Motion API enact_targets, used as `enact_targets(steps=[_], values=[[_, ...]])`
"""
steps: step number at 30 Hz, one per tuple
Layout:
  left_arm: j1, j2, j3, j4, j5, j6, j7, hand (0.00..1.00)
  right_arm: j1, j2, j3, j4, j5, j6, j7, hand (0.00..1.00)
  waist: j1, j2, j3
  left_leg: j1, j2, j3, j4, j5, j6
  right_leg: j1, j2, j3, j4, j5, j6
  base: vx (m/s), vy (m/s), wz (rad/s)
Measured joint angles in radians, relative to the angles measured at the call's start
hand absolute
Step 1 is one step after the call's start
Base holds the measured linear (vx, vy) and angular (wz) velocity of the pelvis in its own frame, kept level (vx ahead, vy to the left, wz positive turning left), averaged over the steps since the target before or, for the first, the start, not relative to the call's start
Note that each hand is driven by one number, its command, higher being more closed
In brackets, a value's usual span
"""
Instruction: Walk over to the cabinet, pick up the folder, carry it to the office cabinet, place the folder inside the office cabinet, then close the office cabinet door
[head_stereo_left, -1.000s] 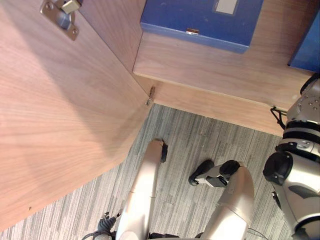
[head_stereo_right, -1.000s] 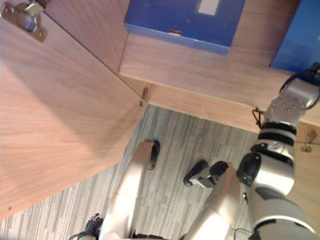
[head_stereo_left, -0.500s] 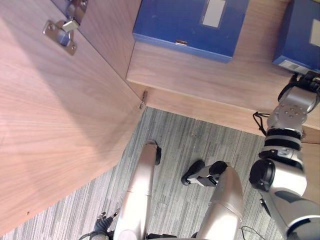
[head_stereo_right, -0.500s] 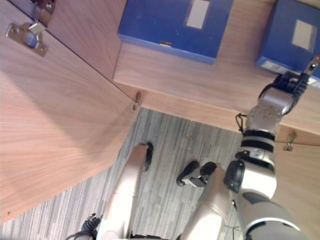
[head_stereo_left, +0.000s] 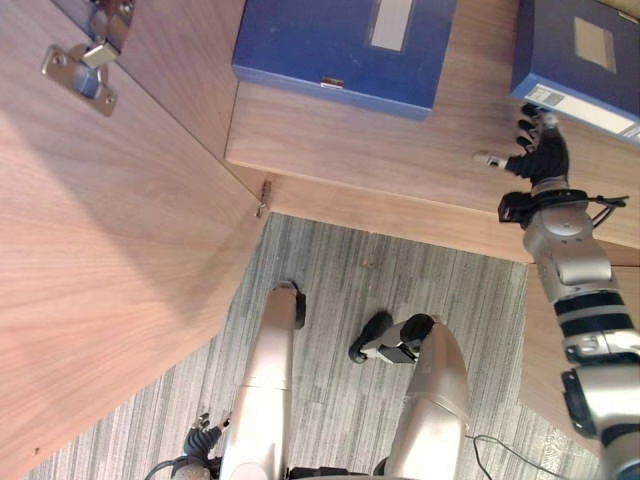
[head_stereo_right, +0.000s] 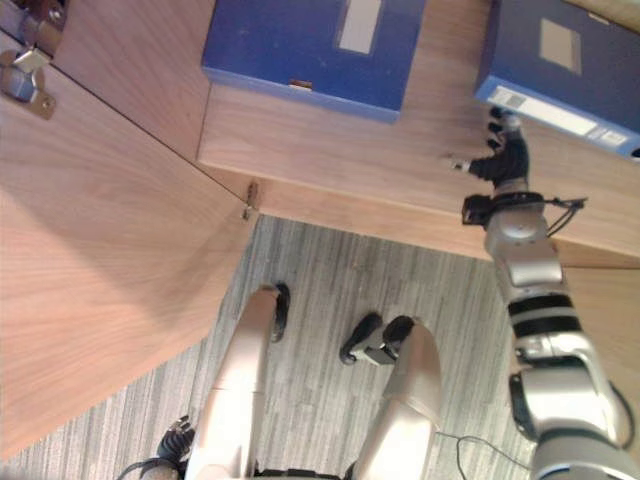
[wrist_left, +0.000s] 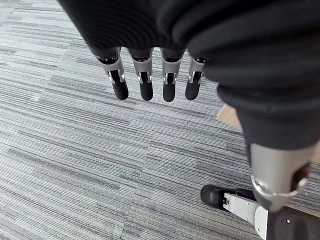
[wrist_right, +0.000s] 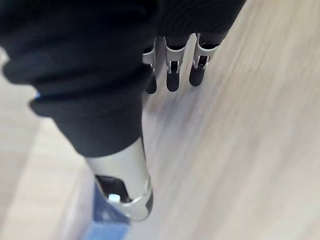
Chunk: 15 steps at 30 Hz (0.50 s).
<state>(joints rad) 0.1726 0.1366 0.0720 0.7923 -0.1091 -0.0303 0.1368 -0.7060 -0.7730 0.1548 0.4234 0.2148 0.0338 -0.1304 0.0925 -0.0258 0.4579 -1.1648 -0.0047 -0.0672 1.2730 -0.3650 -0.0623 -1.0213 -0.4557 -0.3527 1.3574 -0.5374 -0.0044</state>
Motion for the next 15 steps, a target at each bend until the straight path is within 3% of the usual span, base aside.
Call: enact_targets(steps=[4,15], values=[[0.000,0.005,0.000,-0.006,0.016,-0.010,-0.021,0.00,0.013,-0.054,0.005,0.000,-0.027,-0.013,0.077,0.00,0.004,-0.007,0.004,0.000,0.000,0.000,-0.007,0.002,0.003,0.003,0.000,-0.004,-0.011,0.004,0.004,0.00,0.009,0.00],[-0.005,0.000,0.017,-0.008,0.017,-0.012,-0.038,0.00,0.020,-0.052,0.038,-0.058,-0.441,0.052,0.107,0.00,0.011,-0.012,0.007,0.032,0.004,0.013,-0.050,0.014,0.013,0.029,0.004,-0.006,-0.058,0.029,0.004,0.01,0.024,-0.02]])
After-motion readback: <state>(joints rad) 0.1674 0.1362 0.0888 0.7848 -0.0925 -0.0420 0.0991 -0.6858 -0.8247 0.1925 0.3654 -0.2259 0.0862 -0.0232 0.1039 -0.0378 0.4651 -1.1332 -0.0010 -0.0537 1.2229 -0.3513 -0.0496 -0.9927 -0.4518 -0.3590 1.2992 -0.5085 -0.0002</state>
